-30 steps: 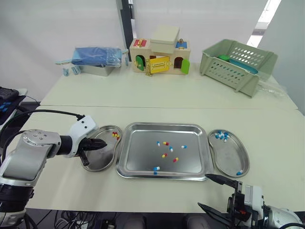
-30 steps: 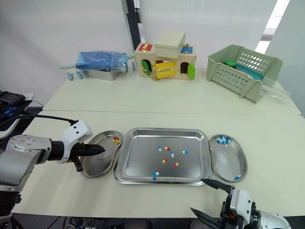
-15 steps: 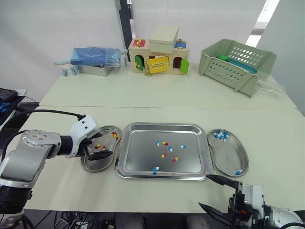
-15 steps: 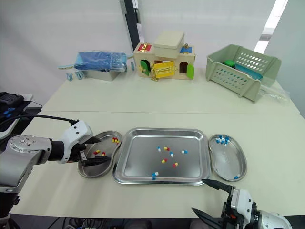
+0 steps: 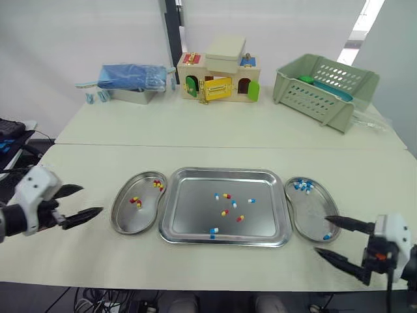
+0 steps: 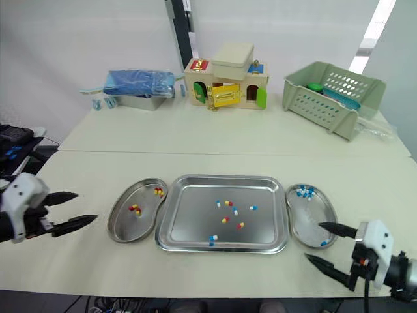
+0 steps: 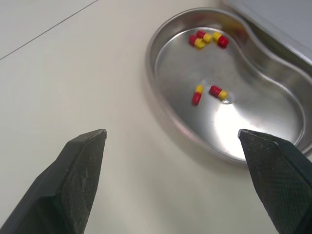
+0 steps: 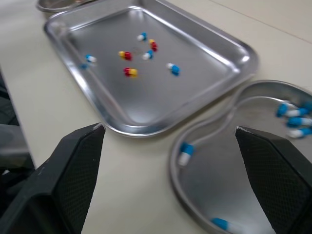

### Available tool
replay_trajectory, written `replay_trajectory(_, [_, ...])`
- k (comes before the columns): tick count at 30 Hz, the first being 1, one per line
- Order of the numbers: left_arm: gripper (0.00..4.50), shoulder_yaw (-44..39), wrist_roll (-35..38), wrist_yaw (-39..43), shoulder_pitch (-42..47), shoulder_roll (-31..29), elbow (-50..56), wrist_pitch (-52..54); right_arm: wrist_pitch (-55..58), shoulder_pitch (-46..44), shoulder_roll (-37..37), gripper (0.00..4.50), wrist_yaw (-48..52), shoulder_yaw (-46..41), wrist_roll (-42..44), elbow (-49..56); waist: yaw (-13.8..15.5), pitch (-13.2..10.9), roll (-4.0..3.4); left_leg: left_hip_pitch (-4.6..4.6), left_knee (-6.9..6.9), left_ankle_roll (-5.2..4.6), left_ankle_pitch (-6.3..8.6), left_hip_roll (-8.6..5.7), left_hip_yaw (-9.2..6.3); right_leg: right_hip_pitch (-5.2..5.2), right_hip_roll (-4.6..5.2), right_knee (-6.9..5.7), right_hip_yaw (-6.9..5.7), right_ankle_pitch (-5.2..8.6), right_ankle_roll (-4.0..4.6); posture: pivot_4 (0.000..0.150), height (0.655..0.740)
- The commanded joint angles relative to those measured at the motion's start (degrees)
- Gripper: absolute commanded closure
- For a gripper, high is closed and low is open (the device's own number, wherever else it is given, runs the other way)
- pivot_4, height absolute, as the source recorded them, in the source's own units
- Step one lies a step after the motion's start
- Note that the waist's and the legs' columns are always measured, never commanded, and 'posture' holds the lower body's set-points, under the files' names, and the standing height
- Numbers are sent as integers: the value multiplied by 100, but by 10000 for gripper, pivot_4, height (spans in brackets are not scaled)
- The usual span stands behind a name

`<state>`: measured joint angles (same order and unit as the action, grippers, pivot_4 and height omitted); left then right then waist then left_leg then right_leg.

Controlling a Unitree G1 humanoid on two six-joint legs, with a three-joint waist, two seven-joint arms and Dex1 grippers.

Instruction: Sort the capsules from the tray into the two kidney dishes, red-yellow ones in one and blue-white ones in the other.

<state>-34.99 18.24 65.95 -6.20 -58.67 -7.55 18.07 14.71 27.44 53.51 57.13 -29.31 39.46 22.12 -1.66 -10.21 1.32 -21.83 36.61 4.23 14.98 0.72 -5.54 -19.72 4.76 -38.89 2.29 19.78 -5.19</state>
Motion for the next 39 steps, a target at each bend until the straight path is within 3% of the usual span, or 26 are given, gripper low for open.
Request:
replay_trajectory(1, [193, -440, -190, -99, -83, -161, -640, -785, 174, -336, 330, 0, 301, -482, -157, -948, 0, -1, 1, 1, 0, 0, 0, -1, 3, 0, 1, 0, 1, 0, 0, 1500, 7400])
replay_trajectory(8, [193, -569, -182, -171, -247, -104, -1167, -1421, -116, -1413, 742, 0, 826, -187, -784, -2448, -32, -2, 0, 1, -4, -1, 1, 0, 7, -5, 1, -3, 3, 0, 0, 1500, 7400])
replay_trajectory(20, [193, -565, 244, 86, -788, 263, -743, -1702, -339, -2014, 888, 0, 1528, 138, -1296, -2806, -56, -4, -5, 0, -4, -1, 1, 2, 11, -11, 1, -6, 7, 0, 0, 1500, 7400])
replay_trajectory(28, [193, -366, 1394, 649, -1380, 1715, 1217, -2342, 848, -2545, 1069, 0, 1695, 968, -812, -1064, -90, -4, -12, -2, -1, 0, 0, 7, 12, -10, 0, -8, 8, 0, 0, 1500, 7400])
replay_trajectory(34, [193, 116, 1645, 1010, -2109, 2848, 1871, -3207, 1425, -3658, 657, 0, 1286, 1879, -448, 33, -92, -4, -14, -3, 3, 0, 0, 6, 10, -6, 1, -4, 6, 0, 0, 1500, 7400])
replay_trajectory(39, [193, 694, 1562, 1014, -2477, 3761, 2069, -4016, 1860, -4876, 200, 0, 1116, 3273, -924, 176, -24, -3, -8, -6, 10, 2, 2, 4, 4, -3, 1, 0, 2, -1, -1, 1500, 7400])
